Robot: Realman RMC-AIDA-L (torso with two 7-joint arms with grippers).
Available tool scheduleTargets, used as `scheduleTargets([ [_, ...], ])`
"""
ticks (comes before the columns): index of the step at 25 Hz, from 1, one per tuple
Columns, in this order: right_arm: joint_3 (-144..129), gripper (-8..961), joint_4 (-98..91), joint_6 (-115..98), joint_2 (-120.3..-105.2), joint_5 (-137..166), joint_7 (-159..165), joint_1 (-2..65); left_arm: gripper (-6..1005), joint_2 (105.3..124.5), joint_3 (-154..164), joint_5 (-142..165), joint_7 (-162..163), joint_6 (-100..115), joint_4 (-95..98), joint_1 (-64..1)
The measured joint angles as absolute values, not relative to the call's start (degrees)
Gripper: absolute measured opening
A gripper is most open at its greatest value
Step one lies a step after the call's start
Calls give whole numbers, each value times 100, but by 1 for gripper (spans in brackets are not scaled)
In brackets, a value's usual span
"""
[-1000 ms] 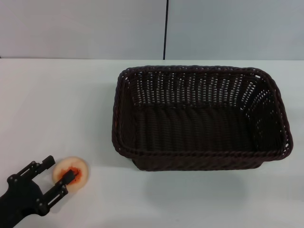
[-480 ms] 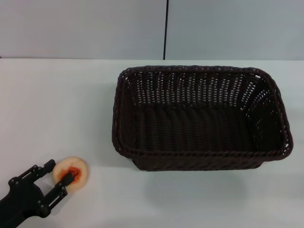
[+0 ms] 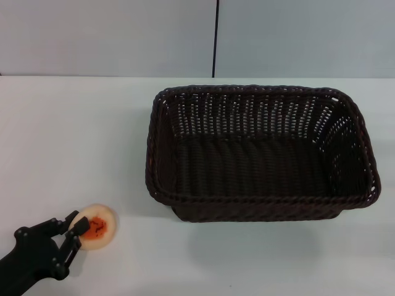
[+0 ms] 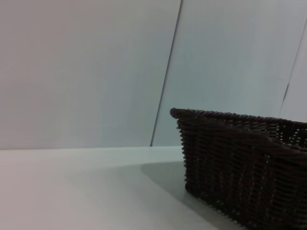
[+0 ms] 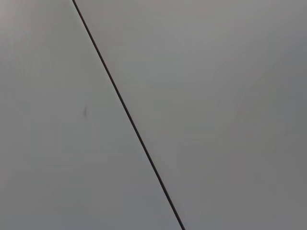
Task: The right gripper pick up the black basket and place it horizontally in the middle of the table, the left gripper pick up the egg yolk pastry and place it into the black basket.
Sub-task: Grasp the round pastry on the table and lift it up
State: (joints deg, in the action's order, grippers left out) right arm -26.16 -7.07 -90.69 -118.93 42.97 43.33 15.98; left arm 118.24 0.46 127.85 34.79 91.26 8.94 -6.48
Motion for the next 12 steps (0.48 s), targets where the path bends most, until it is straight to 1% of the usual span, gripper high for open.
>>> scheduleTargets([
  [2, -2620, 514, -663, -9070, -11891, 4298, 4333, 1624, 222, 11828, 49, 12787, 3478, 9140, 870, -659],
  [6, -2620, 514, -644, -9070, -11885, 4298, 4333, 1640, 118, 11825, 51, 12788, 3477, 9188, 820, -680],
  [10, -2619, 514, -641, -9070, -11883, 4298, 4333, 1646, 101, 11823, -34, 12761, 3504, 9524, 816, -703],
  [12, -2619, 514, -641, -9070, -11882, 4298, 4333, 1652, 92, 11820, -386, 12735, 3541, 10034, 756, -747],
])
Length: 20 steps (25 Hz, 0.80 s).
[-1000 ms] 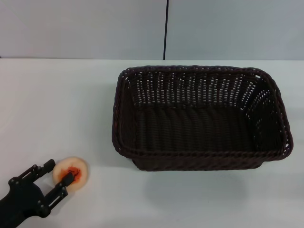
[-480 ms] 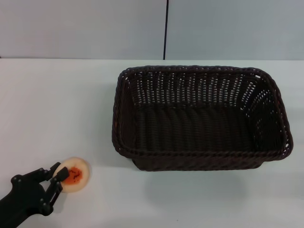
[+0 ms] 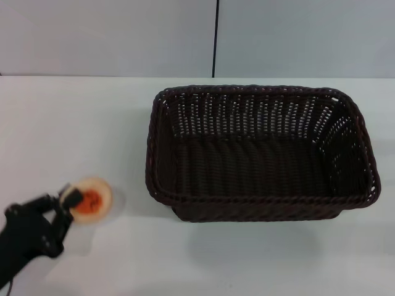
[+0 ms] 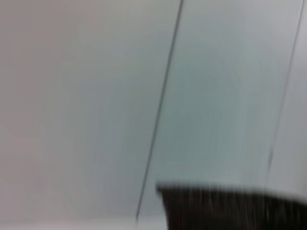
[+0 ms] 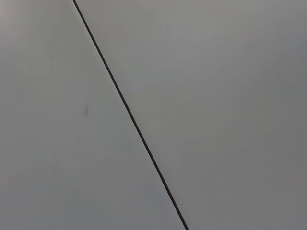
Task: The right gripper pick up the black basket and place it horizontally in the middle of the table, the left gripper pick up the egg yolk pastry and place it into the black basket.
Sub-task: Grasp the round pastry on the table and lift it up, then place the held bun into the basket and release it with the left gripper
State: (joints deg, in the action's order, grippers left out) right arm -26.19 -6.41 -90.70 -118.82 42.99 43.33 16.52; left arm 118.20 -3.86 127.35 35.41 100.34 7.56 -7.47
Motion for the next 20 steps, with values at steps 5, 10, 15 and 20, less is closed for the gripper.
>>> scheduleTargets([
  [5, -2619, 514, -637, -9070, -11885, 4298, 4333, 1664, 70, 11812, -1179, 12729, 3603, 10459, 230, -934],
  [10, -2626, 513, -592, -9068, -11888, 4299, 4333, 1725, 58, 11848, -1314, 12801, 3917, 10185, -363, -1835],
  [15, -2691, 513, -481, -9064, -11895, 4303, 4343, 1761, 59, 11858, -804, 12826, 4069, 9403, -672, -2436],
  [20, -2697, 513, -415, -9063, -11891, 4308, 4482, 1769, 78, 11865, -748, 12824, 4070, 9033, -936, -2618],
])
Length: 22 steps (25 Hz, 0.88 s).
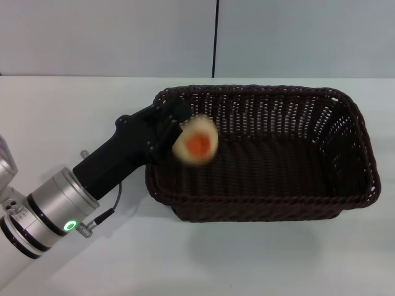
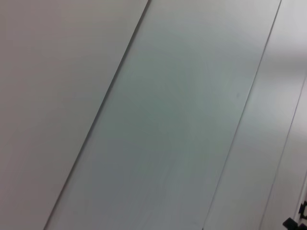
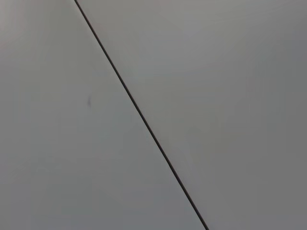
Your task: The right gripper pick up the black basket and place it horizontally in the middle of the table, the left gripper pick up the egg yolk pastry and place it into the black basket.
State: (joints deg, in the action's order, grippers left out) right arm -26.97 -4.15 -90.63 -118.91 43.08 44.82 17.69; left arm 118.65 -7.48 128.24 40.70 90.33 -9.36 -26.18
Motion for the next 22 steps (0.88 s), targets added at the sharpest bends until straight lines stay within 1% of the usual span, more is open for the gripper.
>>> scheduleTargets([
  [5, -2698, 514, -368, -9056, -11897, 4315, 4489, 1758, 167, 11857, -882, 12782, 4067, 9116, -962, -2548],
  [9, -2698, 514, -351, -9055, -11899, 4316, 4491, 1757, 239, 11849, -1438, 12778, 4031, 9546, -937, -2226],
  [10, -2698, 514, -349, -9055, -11900, 4316, 4492, 1757, 257, 11847, -1806, 12778, 4012, 9794, -915, -2036],
  [12, -2693, 514, -349, -9055, -11900, 4316, 4492, 1758, 350, 11843, -2275, 12777, 4006, 9998, -903, -1814],
  [13, -2693, 514, -349, -9055, -11900, 4316, 4492, 1758, 396, 11843, -2275, 12777, 4006, 9998, -903, -1814],
  [15, -2664, 514, -349, -9055, -11900, 4297, 4491, 1758, 489, 11827, -2921, 12777, 4005, 10186, -831, -1522],
  [21, -2641, 514, -353, -9059, -11900, 4278, 4527, 1743, 683, 11807, -3780, 12777, 4060, 10462, -505, -1180],
  [22, -2640, 514, -356, -9059, -11900, 4277, 4543, 1738, 676, 11798, -3989, 12778, 4076, 10584, -435, -1091],
])
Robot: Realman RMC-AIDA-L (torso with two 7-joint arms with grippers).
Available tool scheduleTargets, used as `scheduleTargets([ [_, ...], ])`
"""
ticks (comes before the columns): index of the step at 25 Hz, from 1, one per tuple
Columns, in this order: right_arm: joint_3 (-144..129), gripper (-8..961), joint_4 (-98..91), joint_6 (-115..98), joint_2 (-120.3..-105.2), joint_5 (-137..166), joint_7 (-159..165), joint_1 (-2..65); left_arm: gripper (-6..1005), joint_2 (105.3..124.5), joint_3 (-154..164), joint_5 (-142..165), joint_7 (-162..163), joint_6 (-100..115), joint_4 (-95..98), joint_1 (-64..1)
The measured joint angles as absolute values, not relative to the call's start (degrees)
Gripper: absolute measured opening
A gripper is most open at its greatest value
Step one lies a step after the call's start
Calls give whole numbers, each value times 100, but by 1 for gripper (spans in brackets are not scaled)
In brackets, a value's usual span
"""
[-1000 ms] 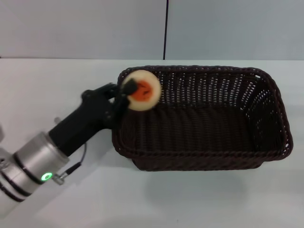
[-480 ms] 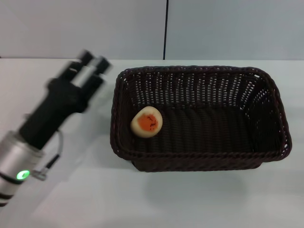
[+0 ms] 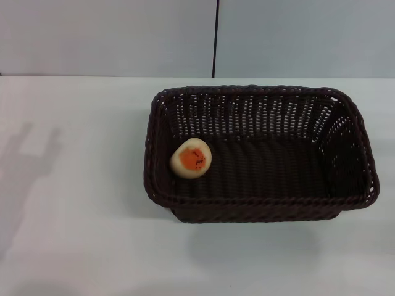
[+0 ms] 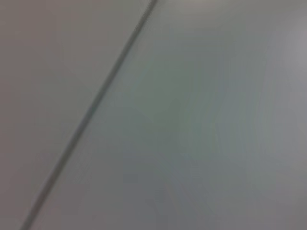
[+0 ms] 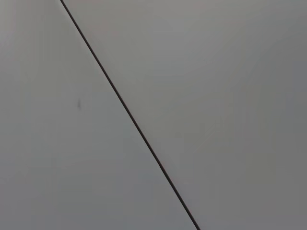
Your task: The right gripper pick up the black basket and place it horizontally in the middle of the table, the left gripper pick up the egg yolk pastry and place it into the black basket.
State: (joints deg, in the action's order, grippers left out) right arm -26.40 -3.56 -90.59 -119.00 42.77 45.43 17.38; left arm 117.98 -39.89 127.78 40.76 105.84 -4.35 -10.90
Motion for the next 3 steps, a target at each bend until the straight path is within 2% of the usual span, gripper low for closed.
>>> scheduleTargets([
  [3, -2635, 514, -362, -9058, -11895, 4275, 4553, 1735, 676, 11787, -4175, 12779, 4079, 10705, -376, -1025],
])
